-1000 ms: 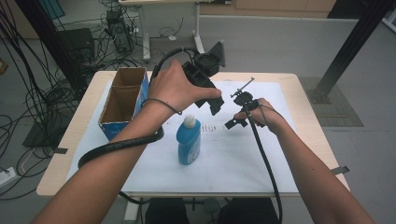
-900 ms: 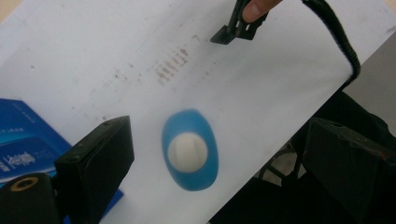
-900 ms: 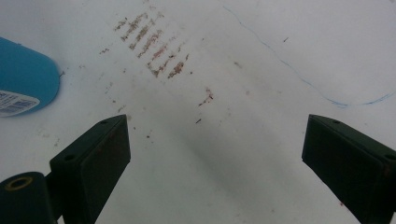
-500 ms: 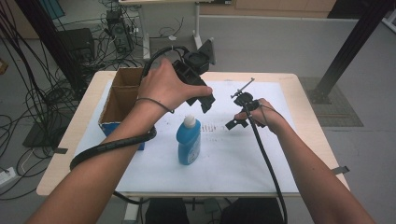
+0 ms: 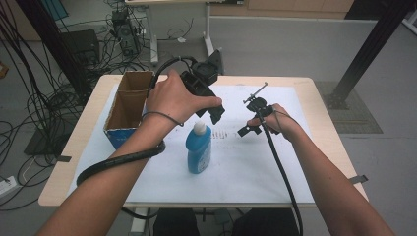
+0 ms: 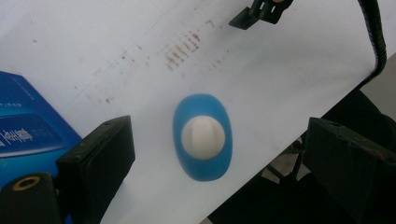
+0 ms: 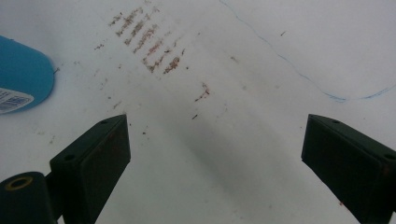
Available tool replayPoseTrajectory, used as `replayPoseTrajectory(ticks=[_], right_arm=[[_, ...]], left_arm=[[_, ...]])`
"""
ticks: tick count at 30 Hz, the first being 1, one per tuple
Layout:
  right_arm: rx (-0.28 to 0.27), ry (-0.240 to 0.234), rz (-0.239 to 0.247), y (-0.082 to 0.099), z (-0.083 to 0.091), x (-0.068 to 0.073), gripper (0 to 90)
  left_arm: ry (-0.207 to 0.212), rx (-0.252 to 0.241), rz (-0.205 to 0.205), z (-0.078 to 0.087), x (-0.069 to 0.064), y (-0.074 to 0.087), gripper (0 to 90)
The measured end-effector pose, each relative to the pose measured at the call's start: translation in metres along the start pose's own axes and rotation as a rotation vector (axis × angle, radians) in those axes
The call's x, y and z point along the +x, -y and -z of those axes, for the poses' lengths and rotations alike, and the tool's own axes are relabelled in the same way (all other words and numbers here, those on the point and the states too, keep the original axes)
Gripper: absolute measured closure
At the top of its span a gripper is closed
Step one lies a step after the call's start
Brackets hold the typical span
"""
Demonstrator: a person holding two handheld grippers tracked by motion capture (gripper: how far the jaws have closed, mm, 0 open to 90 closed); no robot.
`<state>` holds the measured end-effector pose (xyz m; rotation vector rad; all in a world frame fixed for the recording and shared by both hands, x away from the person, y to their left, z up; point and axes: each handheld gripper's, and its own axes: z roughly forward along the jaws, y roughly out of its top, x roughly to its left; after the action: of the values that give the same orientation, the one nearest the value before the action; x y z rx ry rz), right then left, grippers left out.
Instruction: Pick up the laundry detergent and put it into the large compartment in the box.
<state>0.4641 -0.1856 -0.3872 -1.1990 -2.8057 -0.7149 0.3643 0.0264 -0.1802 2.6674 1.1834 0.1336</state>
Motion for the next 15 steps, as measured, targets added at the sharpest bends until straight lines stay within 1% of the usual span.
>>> replayPoseTrajectory(ticks=[2,3,8,11,15], right_arm=[[-0.001,-0.002,-0.002,0.0,0.0,0.0,7.6],[-0.002,-0.001,0.001,0.0,0.0,0.0,7.6],[-0.004,-0.004,0.001,0.0,0.0,0.002,7.6],[-0.003,-0.003,-0.001,0.0,0.0,0.002,7.6],[-0.001,-0.004,-0.006,0.001,-0.001,0.001,7.6]], left_arm=[[0.0,-0.003,0.005,-0.002,0.0,0.001,9.6],[-0.004,-0.006,0.014,-0.003,0.0,0.001,9.6],[-0.011,-0.006,0.016,-0.007,0.001,0.003,9.6],[-0.018,-0.011,0.028,-0.01,0.0,0.004,9.6],[-0.022,0.005,0.027,-0.017,0.002,0.006,9.6]])
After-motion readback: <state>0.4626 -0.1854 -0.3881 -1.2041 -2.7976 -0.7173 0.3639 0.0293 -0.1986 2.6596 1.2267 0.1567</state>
